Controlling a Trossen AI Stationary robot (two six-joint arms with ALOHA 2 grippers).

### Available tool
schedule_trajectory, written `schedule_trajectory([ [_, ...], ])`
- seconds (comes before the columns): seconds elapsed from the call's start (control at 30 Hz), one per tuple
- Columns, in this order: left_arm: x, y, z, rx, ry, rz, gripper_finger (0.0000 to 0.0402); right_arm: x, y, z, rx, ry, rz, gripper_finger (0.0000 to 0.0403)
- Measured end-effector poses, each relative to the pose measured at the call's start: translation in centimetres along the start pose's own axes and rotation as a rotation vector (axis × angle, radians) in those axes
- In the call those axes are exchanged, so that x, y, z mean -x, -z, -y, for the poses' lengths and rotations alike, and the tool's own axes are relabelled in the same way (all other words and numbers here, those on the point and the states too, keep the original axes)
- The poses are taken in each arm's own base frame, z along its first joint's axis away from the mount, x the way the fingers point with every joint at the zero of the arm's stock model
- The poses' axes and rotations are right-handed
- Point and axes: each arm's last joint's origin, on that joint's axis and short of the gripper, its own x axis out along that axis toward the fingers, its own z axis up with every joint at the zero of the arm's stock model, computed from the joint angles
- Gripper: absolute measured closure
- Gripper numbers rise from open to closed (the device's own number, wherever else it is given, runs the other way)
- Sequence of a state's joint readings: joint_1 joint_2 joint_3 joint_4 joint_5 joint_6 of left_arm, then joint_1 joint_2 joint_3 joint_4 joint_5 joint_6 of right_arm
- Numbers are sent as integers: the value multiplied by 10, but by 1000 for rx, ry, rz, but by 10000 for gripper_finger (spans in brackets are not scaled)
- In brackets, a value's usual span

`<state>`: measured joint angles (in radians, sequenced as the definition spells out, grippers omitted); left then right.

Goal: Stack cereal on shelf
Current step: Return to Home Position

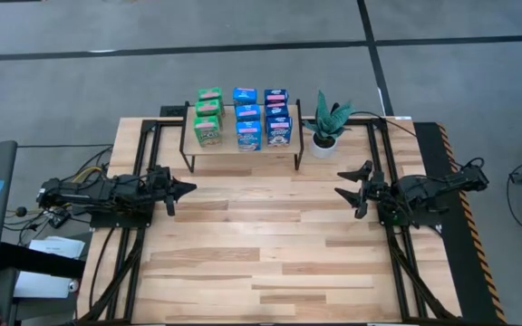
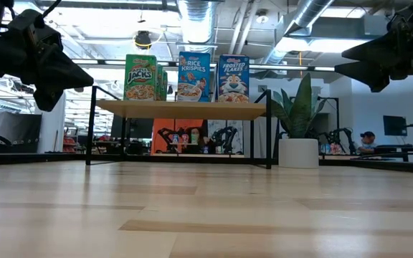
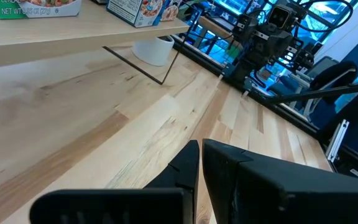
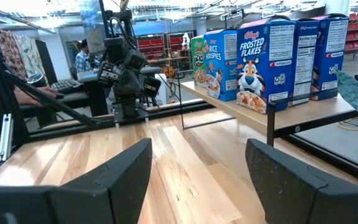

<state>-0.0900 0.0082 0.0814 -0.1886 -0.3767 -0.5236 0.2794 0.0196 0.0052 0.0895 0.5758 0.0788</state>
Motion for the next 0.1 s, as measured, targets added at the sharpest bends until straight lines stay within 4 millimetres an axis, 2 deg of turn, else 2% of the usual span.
schedule_trajectory([
  [0.1,0,0,0,0,0,0,393,0,0,0,0,0,0,117],
])
